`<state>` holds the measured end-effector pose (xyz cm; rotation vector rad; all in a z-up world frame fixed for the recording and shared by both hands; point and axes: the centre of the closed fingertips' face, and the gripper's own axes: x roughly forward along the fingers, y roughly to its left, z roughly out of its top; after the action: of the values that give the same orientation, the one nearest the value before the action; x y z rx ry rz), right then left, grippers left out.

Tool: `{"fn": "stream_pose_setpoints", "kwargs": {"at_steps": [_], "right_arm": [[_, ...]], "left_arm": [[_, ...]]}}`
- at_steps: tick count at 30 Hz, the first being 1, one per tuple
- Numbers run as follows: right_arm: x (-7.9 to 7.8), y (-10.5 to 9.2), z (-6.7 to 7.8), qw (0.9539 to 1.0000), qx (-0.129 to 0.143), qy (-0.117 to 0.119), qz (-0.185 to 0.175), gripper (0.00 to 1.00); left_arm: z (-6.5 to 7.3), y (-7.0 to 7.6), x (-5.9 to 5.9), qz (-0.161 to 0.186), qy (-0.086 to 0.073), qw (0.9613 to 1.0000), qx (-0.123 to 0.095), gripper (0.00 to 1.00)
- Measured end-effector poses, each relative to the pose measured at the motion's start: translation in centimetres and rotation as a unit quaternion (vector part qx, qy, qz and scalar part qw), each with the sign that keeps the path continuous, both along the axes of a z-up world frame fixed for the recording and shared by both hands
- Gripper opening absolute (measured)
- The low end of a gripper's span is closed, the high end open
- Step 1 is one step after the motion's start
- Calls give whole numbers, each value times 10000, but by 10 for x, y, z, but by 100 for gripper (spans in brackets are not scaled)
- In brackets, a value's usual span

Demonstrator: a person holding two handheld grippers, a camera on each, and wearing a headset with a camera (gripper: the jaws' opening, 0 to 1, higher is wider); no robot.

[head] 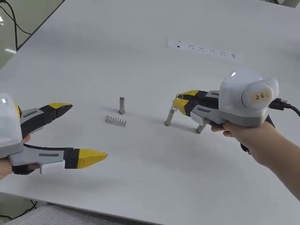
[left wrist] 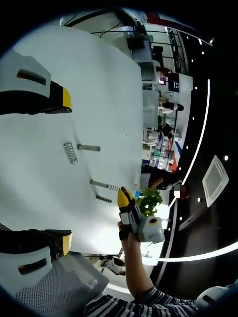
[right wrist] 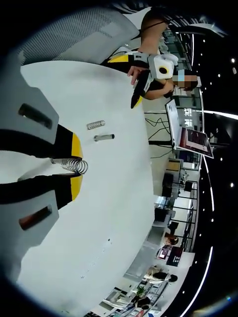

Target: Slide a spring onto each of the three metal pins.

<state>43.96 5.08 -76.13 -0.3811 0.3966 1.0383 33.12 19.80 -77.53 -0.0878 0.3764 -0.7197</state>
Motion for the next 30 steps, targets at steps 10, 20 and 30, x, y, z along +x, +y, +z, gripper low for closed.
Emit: {"fn": "stream_pose_setpoints", "kwargs": {"at_steps": [10, 20, 30], "right_arm": [[-2, 2, -8, 9999, -6, 106, 56, 12], [1, 1, -29, 9990, 111, 398, -160, 13], [-5, 7, -52, 9989, -217, 413, -59, 13]], "left_arm": [[-1, -2, 0, -42, 36, 10000, -4, 95], [-2, -1, -1, -50, 72, 10000, 19, 93], [-1, -1, -1, -39, 32, 10000, 12, 93]]}}
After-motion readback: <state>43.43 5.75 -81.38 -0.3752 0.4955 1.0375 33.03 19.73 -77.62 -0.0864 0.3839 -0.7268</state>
